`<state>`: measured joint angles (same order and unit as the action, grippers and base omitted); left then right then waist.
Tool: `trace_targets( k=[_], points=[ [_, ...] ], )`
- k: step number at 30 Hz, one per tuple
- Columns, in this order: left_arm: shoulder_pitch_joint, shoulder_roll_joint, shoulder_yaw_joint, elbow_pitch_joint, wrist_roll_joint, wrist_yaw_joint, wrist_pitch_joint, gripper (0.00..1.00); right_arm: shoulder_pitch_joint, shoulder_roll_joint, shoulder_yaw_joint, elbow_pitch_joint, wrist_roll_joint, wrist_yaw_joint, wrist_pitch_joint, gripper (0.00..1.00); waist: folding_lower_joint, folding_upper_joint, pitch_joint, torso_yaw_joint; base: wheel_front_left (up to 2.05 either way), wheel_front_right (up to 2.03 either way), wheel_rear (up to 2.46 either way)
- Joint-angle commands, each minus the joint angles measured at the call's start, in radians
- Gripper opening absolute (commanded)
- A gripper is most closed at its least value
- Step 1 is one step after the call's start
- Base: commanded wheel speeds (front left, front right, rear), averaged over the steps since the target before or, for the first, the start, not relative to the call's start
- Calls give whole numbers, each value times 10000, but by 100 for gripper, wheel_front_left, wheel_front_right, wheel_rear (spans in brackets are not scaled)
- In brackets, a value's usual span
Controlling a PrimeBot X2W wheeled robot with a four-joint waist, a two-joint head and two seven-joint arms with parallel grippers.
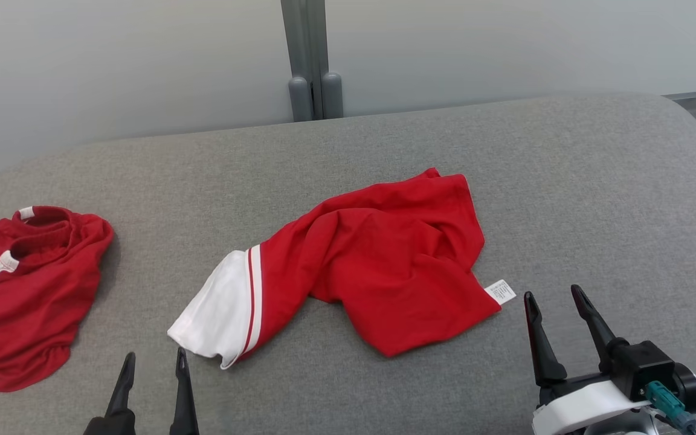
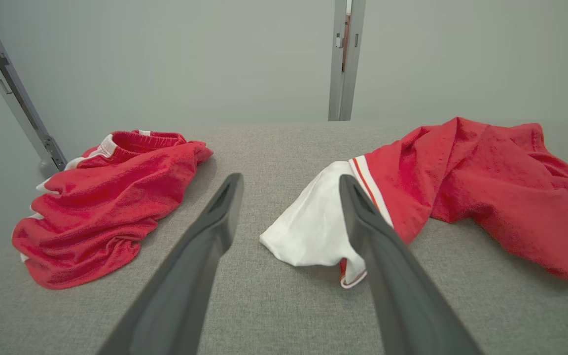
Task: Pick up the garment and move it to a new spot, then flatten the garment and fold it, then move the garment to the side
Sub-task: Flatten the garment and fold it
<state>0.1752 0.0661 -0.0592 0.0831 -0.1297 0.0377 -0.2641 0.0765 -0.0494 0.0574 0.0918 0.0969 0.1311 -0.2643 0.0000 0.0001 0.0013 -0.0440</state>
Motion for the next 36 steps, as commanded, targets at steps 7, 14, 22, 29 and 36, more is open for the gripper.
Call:
trace_targets(
  k=[7, 14, 22, 29, 36],
  points=[
    [-1715, 24, 491, 3105, -148, -469, -1, 100, -120, -20, 294, 5, -42, -7, -2, 100, 0, -1, 232, -70, 0, 0, 0],
    [-3567, 178, 587, 6382, -325, -682, 77, 100, -254, -18, 453, 49, -164, -7, -2, 100, 0, -1, 572, -287, 0, 0, 0],
    [-4665, 330, 788, 7956, -519, -721, -13, 100, -375, -18, 486, 37, -259, -7, -2, 100, 0, -1, 830, -482, 0, 0, 0],
    [-4950, 292, 829, 8385, -546, -797, -10, 100, -418, -18, 423, -7, -327, -7, -1, 100, 0, -1, 971, -515, 0, 0, 0],
    [-5139, 320, 850, 8446, -456, -891, 4, 38, -529, -18, 477, -13, -373, -7, -1, 100, 0, -1, 1158, -494, 0, 0, 0]
  ],
)
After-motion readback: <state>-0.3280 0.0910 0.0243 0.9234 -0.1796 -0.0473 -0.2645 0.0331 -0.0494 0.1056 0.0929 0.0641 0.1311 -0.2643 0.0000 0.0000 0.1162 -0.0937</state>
